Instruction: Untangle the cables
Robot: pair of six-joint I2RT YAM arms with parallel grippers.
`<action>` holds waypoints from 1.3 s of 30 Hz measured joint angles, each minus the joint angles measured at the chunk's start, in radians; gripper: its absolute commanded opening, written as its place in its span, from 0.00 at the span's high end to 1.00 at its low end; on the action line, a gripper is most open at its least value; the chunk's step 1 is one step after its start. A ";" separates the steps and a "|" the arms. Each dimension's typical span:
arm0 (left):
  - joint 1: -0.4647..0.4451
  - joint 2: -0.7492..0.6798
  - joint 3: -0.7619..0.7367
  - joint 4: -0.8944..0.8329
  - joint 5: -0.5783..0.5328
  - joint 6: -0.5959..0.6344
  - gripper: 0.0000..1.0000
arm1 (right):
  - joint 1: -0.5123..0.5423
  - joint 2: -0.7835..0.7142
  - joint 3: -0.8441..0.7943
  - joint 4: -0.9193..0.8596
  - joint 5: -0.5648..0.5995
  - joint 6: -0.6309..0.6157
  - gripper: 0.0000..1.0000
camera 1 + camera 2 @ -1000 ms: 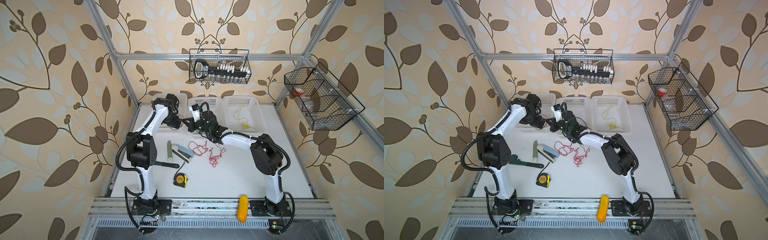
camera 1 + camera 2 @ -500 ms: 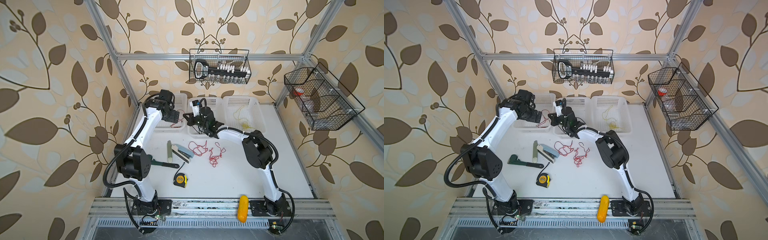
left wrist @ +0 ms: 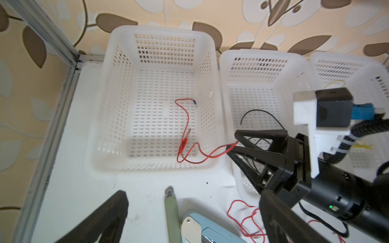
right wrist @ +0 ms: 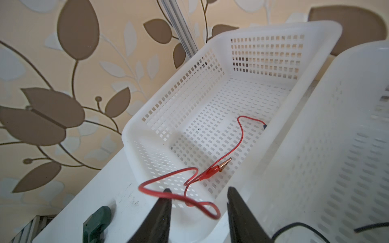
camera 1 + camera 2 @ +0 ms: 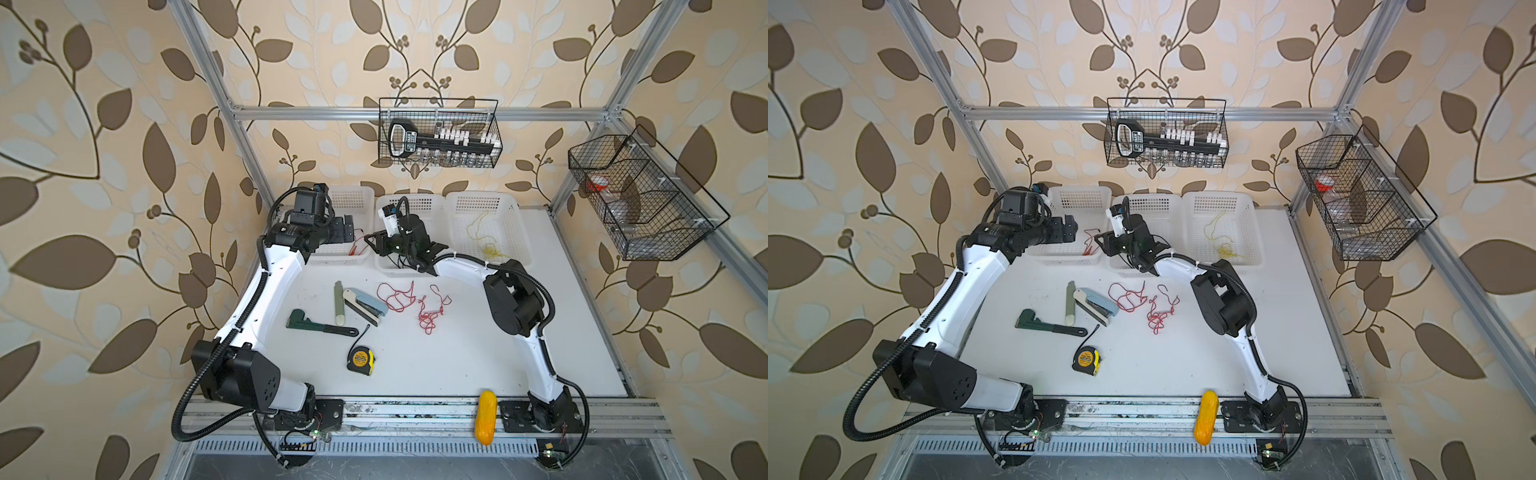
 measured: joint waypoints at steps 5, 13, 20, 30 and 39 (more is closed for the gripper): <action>0.000 -0.037 -0.043 0.037 0.066 -0.017 0.01 | -0.022 -0.165 -0.099 -0.026 0.005 -0.032 0.50; -0.070 -0.043 -0.131 0.060 0.101 -0.072 0.01 | -0.021 -0.460 -0.372 -0.100 0.072 -0.068 0.49; -0.273 -0.054 -0.220 0.089 0.071 -0.115 0.02 | 0.003 -0.681 -0.648 -0.268 0.217 -0.090 0.48; -0.502 -0.058 -0.362 0.154 -0.019 -0.168 0.04 | 0.023 -1.009 -0.919 -0.415 0.336 -0.079 0.44; -0.575 -0.070 -0.425 0.220 -0.035 -0.217 0.04 | 0.063 -0.985 -0.949 -0.446 0.377 -0.079 0.42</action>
